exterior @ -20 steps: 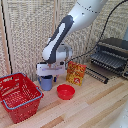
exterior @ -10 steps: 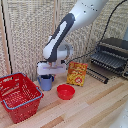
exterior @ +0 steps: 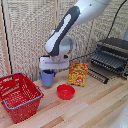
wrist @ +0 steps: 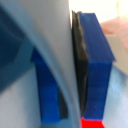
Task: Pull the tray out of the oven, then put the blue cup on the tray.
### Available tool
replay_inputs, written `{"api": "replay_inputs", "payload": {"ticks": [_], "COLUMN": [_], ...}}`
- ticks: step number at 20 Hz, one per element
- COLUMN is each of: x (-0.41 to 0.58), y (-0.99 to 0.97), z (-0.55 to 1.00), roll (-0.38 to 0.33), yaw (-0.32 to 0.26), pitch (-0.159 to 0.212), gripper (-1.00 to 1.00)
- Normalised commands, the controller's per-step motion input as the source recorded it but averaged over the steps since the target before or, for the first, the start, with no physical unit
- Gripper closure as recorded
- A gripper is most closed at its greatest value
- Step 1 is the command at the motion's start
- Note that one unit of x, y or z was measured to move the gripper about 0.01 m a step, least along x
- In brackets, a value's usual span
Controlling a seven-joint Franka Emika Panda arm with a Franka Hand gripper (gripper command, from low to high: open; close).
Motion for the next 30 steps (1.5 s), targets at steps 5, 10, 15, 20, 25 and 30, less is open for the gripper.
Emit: {"api": "replay_inputs", "payload": {"ticks": [5,10,15,20,25,30], "x": [0.170,0.032,0.000,0.000,-0.070,-0.102], "y": [-0.03,0.00,-0.06,-0.14,-0.63,-0.88], "z": [0.58,0.68,0.84,0.83,0.48,0.36], "roll": [-0.002,0.000,0.029,0.054,0.087,0.089], "yaw": [-0.246,-0.302,-0.301,-0.284,-0.141,-0.048], "pitch": [-0.055,-0.030,0.000,0.011,0.126,0.165], "gripper": [1.00,1.00,1.00,1.00,1.00,1.00]}}
